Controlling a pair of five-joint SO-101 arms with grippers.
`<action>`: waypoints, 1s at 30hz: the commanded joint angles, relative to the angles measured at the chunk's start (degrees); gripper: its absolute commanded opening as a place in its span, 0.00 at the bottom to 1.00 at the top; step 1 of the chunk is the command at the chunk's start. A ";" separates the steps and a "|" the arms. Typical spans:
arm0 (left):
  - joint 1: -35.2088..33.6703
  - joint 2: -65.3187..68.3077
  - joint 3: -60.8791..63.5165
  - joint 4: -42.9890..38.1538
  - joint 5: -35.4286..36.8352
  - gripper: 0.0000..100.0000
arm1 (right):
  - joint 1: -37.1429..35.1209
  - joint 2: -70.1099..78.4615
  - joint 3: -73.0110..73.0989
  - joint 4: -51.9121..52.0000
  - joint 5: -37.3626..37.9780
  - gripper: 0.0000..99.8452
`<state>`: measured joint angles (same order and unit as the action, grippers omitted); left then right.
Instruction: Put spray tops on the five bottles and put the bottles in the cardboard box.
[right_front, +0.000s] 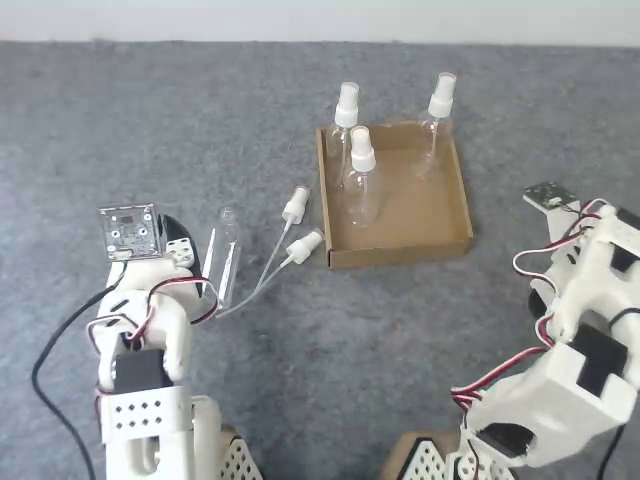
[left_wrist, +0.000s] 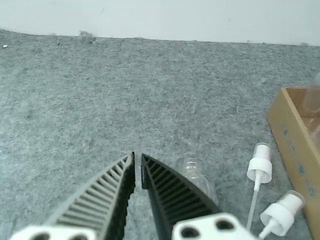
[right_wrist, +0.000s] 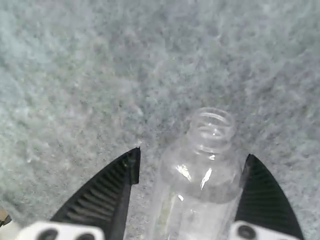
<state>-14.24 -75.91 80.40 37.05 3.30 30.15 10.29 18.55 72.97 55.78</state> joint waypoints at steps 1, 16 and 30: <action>0.26 -0.62 -0.31 -0.88 -0.09 0.01 | 1.89 -0.84 -0.44 -0.57 -0.53 0.26; 0.26 -0.62 -0.31 -0.88 -0.09 0.01 | 2.42 -0.84 -0.35 -0.57 -0.44 0.19; 10.20 11.96 -13.49 10.90 -5.19 0.01 | 2.42 -0.84 -0.26 -0.57 -0.44 0.05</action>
<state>-8.18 -72.40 76.18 43.74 1.36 32.00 10.29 18.55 72.97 55.78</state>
